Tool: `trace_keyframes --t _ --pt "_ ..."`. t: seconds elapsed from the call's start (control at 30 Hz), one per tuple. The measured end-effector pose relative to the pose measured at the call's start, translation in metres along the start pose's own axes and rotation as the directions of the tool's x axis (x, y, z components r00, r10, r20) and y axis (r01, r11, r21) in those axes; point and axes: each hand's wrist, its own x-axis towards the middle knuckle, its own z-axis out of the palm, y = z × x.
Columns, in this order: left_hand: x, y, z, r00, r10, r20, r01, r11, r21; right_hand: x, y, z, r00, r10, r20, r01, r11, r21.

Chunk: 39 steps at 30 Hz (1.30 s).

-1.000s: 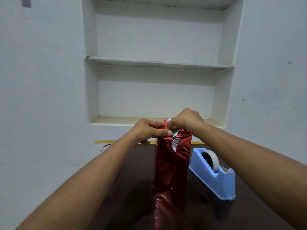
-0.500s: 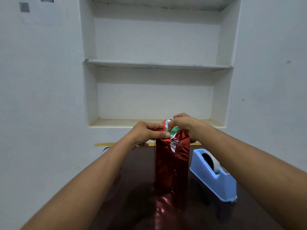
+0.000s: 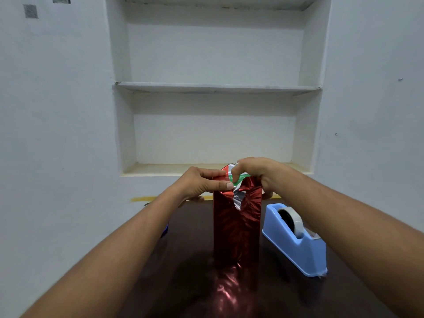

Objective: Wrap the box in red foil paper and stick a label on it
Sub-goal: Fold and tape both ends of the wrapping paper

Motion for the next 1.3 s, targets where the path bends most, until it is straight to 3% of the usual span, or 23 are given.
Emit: trace_keyframes --t 0.13,0.4,0.5,0.63,0.7,0.77,0.87,1.07,1.17,1.3 --pt "0.000 0.001 0.000 1.000 0.003 0.011 -0.003 1.000 0.010 0.014 0.009 0.003 0.992 -0.096 -0.084 0.108 0.983 0.150" --pt "-0.001 0.000 -0.001 1.000 0.000 0.001 0.000 1.000 0.011 -0.002 0.018 -0.010 0.989 -0.116 0.089 0.072 0.915 0.397" --pt "-0.003 -0.002 -0.002 1.000 0.009 -0.003 -0.009 1.000 0.017 0.001 0.042 -0.023 0.989 -0.147 -0.011 0.133 0.859 0.494" --pt "-0.004 -0.002 0.005 0.980 0.167 -0.106 -0.166 0.986 0.016 0.008 0.077 -0.028 0.985 -0.175 0.007 0.139 0.804 0.578" --pt "-0.002 0.001 0.011 0.915 0.347 -0.207 -0.330 0.937 0.113 0.009 0.086 -0.025 0.979 -0.204 0.000 0.168 0.806 0.568" --pt "-0.001 0.005 0.016 0.880 0.455 -0.138 -0.396 0.862 0.315 0.010 0.088 -0.021 0.976 -0.215 -0.011 0.183 0.802 0.569" --pt "0.000 0.018 0.020 0.917 0.398 -0.035 -0.342 0.827 0.446 0.009 0.087 -0.015 0.974 -0.223 -0.034 0.204 0.807 0.554" --pt "-0.006 0.045 0.022 0.917 0.393 -0.069 -0.385 0.916 0.111 0.002 0.083 -0.013 0.973 -0.231 -0.030 0.213 0.834 0.508" --pt "-0.011 0.049 0.024 0.913 0.401 -0.079 -0.397 0.916 0.064 0.001 0.083 -0.012 0.970 -0.239 -0.043 0.227 0.833 0.505" --pt "-0.003 0.047 0.021 0.885 0.414 -0.214 -0.423 0.906 0.002 -0.004 0.081 -0.011 0.963 -0.267 -0.047 0.256 0.840 0.479"
